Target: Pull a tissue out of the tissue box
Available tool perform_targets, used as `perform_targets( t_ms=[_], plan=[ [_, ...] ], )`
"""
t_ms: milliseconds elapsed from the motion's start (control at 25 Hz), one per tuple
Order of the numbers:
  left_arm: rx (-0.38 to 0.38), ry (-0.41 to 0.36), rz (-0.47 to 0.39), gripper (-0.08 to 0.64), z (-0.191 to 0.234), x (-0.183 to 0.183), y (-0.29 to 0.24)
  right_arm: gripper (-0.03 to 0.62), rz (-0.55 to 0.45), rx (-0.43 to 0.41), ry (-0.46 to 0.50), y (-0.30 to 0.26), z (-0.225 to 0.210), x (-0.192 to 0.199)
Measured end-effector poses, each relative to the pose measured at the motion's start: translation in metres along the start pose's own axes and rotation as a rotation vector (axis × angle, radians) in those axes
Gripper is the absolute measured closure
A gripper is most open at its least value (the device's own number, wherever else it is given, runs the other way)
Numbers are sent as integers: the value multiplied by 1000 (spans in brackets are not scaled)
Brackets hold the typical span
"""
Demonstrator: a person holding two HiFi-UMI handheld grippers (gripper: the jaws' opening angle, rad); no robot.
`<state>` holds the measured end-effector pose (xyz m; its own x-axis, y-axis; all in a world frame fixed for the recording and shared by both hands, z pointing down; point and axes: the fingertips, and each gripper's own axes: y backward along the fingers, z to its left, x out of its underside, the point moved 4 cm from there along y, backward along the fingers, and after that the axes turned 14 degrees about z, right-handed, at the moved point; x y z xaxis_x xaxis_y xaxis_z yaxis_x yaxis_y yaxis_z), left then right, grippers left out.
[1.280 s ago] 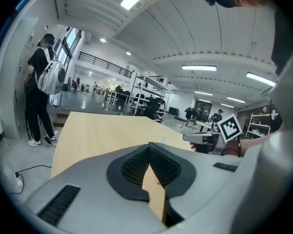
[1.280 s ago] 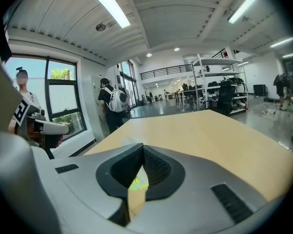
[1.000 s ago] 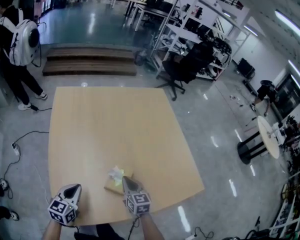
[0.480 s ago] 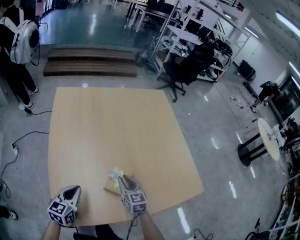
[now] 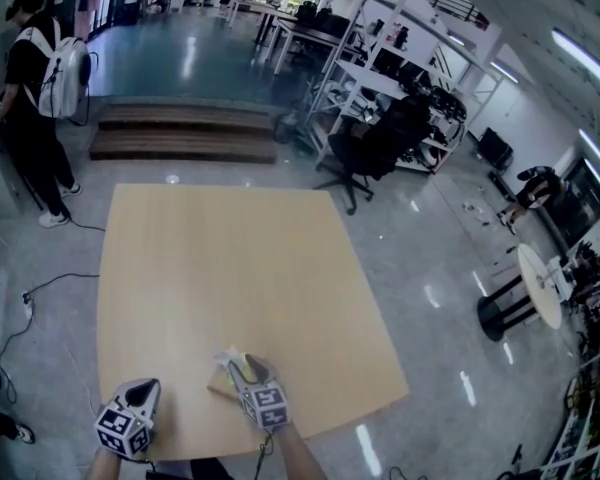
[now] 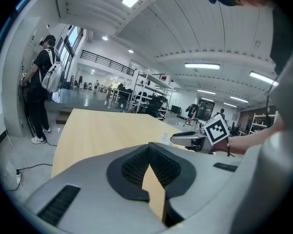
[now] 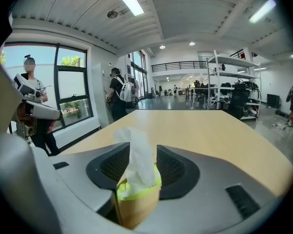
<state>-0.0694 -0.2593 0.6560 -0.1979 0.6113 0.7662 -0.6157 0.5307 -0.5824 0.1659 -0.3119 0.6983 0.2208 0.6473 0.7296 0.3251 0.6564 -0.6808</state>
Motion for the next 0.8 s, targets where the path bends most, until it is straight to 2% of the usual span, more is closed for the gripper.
perform_targets(
  t_ms=[800],
  plan=[
    [-37, 23, 16, 552, 24, -5, 0, 408, 41, -26, -13, -25, 1, -8]
  ],
)
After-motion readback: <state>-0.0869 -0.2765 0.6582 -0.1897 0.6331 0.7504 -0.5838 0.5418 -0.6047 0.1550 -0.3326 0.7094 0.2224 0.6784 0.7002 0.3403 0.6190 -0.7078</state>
